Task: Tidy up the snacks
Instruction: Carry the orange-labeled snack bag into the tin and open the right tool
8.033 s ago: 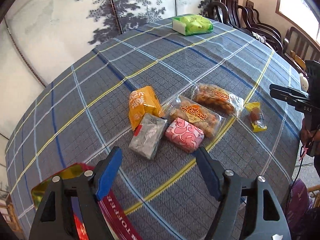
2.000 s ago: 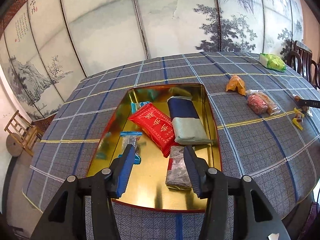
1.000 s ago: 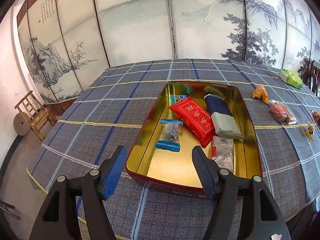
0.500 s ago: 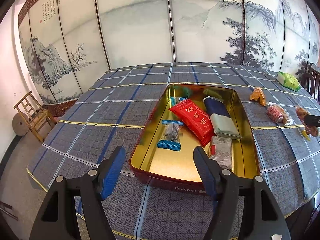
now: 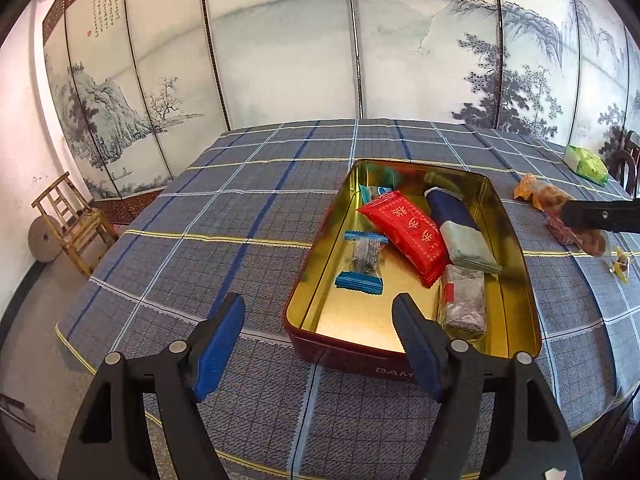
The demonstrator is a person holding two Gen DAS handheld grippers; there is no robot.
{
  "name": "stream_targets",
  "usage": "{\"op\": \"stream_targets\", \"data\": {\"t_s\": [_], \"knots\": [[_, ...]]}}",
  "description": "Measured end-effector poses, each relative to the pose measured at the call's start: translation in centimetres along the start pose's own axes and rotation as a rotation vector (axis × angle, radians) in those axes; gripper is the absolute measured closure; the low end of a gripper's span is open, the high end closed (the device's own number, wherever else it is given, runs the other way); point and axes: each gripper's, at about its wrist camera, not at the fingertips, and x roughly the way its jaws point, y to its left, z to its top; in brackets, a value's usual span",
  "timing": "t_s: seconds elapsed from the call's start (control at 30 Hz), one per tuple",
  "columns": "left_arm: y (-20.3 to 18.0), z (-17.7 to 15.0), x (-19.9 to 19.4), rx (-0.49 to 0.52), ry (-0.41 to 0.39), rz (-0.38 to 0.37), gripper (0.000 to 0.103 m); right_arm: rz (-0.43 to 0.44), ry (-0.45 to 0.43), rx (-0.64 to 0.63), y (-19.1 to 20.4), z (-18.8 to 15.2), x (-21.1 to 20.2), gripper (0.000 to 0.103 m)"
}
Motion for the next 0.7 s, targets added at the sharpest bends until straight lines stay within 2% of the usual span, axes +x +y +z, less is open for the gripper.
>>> {"op": "stream_targets", "data": {"t_s": [0.33,0.7], "knots": [[1.3,-0.3,-0.2,-0.009,-0.009,0.011,0.023,0.094,0.097,-0.001,4.2,2.1,6.6,0.063],[3.3,-0.7,0.1,-0.039,0.001,0.023,0.023,0.152,0.170,0.013,7.9,2.2,11.2,0.063]]}}
